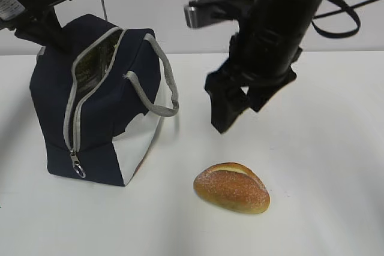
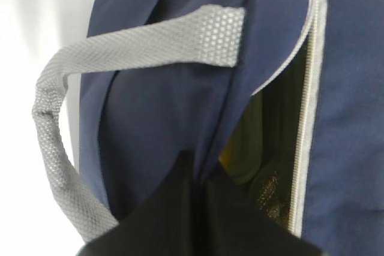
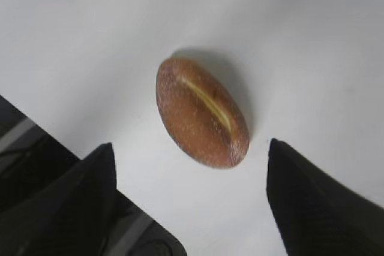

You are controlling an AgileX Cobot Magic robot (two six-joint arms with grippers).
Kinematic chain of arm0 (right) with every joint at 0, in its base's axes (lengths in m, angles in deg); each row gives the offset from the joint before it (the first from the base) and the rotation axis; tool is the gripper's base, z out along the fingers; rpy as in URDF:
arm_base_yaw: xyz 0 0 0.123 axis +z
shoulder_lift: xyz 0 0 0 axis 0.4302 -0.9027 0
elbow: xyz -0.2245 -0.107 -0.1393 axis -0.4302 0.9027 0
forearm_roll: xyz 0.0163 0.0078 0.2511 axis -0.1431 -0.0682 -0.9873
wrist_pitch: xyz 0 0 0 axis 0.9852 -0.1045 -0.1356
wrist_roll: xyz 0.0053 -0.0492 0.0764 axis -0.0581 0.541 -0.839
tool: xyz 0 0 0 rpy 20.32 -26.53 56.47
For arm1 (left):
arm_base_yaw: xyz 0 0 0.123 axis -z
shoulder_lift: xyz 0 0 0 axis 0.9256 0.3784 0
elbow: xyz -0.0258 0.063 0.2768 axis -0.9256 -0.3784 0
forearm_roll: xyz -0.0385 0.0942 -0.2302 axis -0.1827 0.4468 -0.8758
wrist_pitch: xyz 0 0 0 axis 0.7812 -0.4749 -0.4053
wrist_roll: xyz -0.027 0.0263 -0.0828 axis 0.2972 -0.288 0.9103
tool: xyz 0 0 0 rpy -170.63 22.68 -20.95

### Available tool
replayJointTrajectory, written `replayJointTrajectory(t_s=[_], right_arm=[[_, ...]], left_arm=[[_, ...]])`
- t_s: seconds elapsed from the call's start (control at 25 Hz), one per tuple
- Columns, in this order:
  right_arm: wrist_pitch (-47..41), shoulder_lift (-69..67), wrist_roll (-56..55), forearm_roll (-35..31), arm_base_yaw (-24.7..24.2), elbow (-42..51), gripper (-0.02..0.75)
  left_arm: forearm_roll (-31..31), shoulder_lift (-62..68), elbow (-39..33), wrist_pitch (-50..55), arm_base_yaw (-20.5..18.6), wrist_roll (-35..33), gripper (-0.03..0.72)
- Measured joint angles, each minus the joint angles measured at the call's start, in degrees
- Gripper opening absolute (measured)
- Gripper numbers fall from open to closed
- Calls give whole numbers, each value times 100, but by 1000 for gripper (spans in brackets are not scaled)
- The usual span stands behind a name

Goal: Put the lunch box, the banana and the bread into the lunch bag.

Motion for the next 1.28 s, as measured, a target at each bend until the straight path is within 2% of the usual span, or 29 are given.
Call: replayJointTrajectory(t_s=[0.32, 0.68, 0.96, 1.2, 1.28], right_arm=[[96, 49, 1329, -135, 0, 1327, 581], [682, -318, 2922, -388, 0, 1384, 598], [1204, -804, 3233, -103, 0, 1384, 598], [1213, -1099, 3415, -318, 0, 1384, 593], [1202, -1142, 3428, -360, 0, 1384, 568]], left_arm=[[0, 0, 0, 0, 0, 0, -3], [0, 0, 0, 0, 0, 0, -3], [-5, 0, 0, 0, 0, 0, -3], [-5, 0, 0, 0, 0, 0, -3], [-5, 0, 0, 0, 0, 0, -3]])
